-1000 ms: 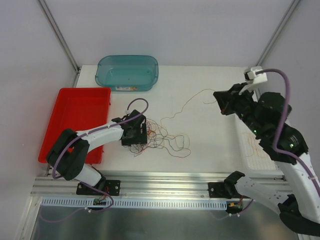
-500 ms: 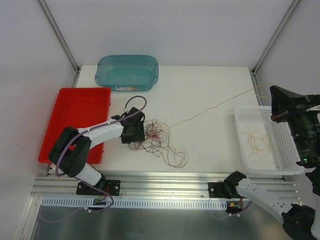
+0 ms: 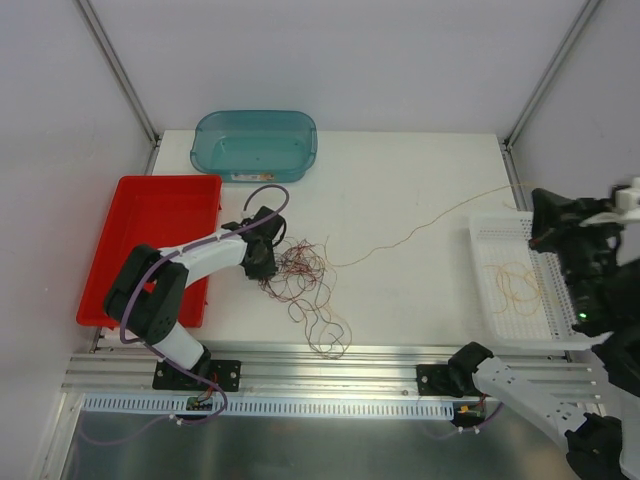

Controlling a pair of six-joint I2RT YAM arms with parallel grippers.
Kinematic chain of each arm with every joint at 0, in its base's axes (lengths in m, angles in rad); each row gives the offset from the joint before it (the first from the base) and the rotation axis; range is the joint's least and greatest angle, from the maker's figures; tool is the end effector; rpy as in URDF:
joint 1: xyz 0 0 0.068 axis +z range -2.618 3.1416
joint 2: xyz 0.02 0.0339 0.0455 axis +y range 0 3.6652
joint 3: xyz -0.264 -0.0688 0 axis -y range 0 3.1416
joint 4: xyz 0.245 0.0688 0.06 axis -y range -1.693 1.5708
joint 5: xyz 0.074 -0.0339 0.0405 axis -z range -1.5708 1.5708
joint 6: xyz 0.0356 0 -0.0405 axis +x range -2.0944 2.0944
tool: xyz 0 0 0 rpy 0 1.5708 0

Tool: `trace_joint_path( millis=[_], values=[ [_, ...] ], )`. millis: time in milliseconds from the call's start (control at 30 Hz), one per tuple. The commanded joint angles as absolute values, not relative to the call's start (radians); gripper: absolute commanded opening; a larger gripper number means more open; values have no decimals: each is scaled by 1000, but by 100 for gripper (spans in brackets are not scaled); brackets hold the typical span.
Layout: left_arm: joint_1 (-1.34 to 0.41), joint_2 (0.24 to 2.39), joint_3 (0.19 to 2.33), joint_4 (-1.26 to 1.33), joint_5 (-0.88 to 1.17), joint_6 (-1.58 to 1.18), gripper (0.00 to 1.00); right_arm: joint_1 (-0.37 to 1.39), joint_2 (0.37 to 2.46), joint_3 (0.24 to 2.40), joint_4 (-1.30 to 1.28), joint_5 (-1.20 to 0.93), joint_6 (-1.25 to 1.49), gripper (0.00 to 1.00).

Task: Untangle the cables

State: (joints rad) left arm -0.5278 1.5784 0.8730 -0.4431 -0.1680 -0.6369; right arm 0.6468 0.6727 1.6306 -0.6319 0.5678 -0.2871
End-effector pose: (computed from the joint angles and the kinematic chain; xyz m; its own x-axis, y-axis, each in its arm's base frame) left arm 0.2554 -0.1420 0.1648 -0.8936 -0.1577 -0.4202 -0.1170 0.9857 -0.1211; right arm 0.0147 -0.0129 0.5462 0.2739 -0.0924 -0.9573 -0.0250 0.9944 -0.1031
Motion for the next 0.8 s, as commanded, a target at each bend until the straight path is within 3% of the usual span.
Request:
trace_joint_path(
  millis=[0, 133, 400, 433, 500, 533, 567, 633, 767],
  values=[
    [-496, 1560, 887, -483, -233, -611, 17, 652, 702, 1493, -768, 655, -223, 1],
    [-477, 1514, 905, -503, -274, -577, 4, 638, 765, 1352, -859, 594, -138, 1],
    [-479, 1428, 888, -546, -327, -543, 0, 513, 934, 1050, -970, 509, 132, 3],
    [-479, 1416, 884, -551, -325, -546, 0, 503, 954, 1028, -965, 496, 138, 22],
    [-480, 1399, 873, -551, -282, -551, 0, 509, 968, 999, -947, 451, 103, 36],
    [-479, 1387, 870, -549, -266, -552, 0, 520, 972, 999, -940, 440, 88, 54],
    [-482, 1381, 867, -549, -252, -554, 1, 543, 982, 1005, -933, 428, 69, 61],
    [-482, 1368, 865, -549, -244, -548, 1, 566, 992, 1035, -901, 384, 5, 68],
    [-485, 1356, 868, -549, -238, -532, 1, 614, 1003, 1072, -774, 217, -93, 71]
  ],
)
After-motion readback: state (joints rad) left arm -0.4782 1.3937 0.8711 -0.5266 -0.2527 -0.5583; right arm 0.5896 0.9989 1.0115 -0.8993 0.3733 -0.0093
